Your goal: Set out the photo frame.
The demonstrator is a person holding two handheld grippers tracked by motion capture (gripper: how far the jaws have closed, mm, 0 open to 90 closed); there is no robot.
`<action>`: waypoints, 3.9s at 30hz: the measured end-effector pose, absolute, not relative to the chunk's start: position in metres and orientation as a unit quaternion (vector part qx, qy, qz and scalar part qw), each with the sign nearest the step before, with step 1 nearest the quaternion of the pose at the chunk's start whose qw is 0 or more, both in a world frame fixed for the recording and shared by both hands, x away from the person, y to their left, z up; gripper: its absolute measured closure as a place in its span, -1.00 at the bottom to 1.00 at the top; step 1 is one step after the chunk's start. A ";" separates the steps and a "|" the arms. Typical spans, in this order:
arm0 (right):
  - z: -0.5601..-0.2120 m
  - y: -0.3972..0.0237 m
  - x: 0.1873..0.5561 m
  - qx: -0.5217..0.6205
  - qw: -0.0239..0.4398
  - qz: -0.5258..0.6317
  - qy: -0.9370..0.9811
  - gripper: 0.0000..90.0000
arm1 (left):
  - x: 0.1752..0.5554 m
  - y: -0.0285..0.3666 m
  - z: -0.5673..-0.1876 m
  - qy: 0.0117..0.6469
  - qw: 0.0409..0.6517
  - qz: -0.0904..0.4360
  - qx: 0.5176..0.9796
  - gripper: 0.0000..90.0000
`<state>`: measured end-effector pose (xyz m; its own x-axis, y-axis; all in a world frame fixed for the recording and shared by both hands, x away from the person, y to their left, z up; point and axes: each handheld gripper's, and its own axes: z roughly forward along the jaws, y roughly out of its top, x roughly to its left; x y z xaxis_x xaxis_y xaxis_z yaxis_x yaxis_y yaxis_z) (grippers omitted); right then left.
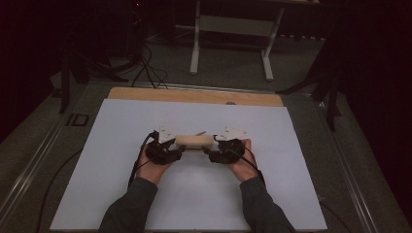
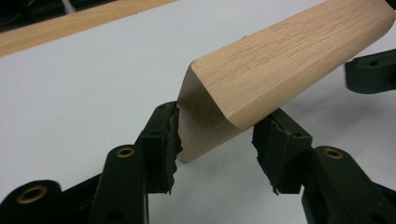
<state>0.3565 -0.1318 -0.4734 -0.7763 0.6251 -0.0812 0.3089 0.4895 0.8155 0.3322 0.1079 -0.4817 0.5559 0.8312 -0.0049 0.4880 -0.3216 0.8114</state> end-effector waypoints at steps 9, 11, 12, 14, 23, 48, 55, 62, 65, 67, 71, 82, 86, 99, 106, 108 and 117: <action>-0.476 -0.132 0.362 0.280 0.183 0.428 0.840 -0.05 | 0.338 0.108 -0.484 0.408 0.406 0.217 0.789 0.06; -0.476 -0.132 0.362 0.280 0.182 0.431 0.838 -0.02 | 0.339 0.108 -0.484 0.404 0.406 0.215 0.791 0.04; -0.476 -0.132 0.363 0.280 0.181 0.432 0.838 0.00 | 0.340 0.108 -0.485 0.403 0.407 0.215 0.791 0.04; -0.476 -0.132 0.363 0.280 0.183 0.432 0.837 0.01 | 0.341 0.108 -0.484 0.401 0.407 0.216 0.792 0.04; -0.476 -0.131 0.364 0.282 0.198 0.424 0.838 0.10 | 0.342 0.108 -0.482 0.394 0.406 0.220 0.795 0.07; -0.473 -0.135 0.367 0.307 0.168 0.446 0.824 0.11 | 0.344 0.111 -0.477 0.399 0.417 0.193 0.794 0.14; -0.473 -0.135 0.368 0.317 0.165 0.448 0.820 0.09 | 0.346 0.111 -0.475 0.400 0.411 0.188 0.797 0.15; -0.474 -0.134 0.373 0.332 0.156 0.452 0.813 0.09 | 0.352 0.113 -0.477 0.408 0.419 0.182 0.790 0.15; -0.475 -0.134 0.376 0.338 0.151 0.456 0.809 0.09 | 0.354 0.113 -0.477 0.413 0.421 0.180 0.787 0.15; -0.475 -0.135 0.377 0.343 0.148 0.457 0.807 0.08 | 0.355 0.113 -0.477 0.413 0.421 0.179 0.787 0.15; -0.474 -0.134 0.378 0.349 0.146 0.456 0.806 0.08 | 0.357 0.114 -0.476 0.419 0.423 0.170 0.785 0.15; -0.474 -0.135 0.379 0.357 0.137 0.457 0.803 0.07 | 0.360 0.119 -0.475 0.434 0.441 0.141 0.773 0.16; -0.475 -0.134 0.382 0.359 0.133 0.458 0.802 0.06 | 0.360 0.119 -0.476 0.438 0.438 0.139 0.772 0.18; -0.475 -0.129 0.385 0.362 0.144 0.450 0.804 0.03 | 0.363 0.118 -0.478 0.442 0.436 0.148 0.770 0.16; -0.475 -0.128 0.386 0.365 0.149 0.445 0.804 0.03 | 0.367 0.118 -0.479 0.445 0.438 0.143 0.768 0.15; -0.475 -0.128 0.386 0.365 0.149 0.444 0.805 0.04 | 0.368 0.119 -0.479 0.444 0.438 0.142 0.769 0.14; -0.476 -0.129 0.388 0.368 0.148 0.444 0.804 0.04 | 0.371 0.118 -0.480 0.448 0.434 0.141 0.769 0.13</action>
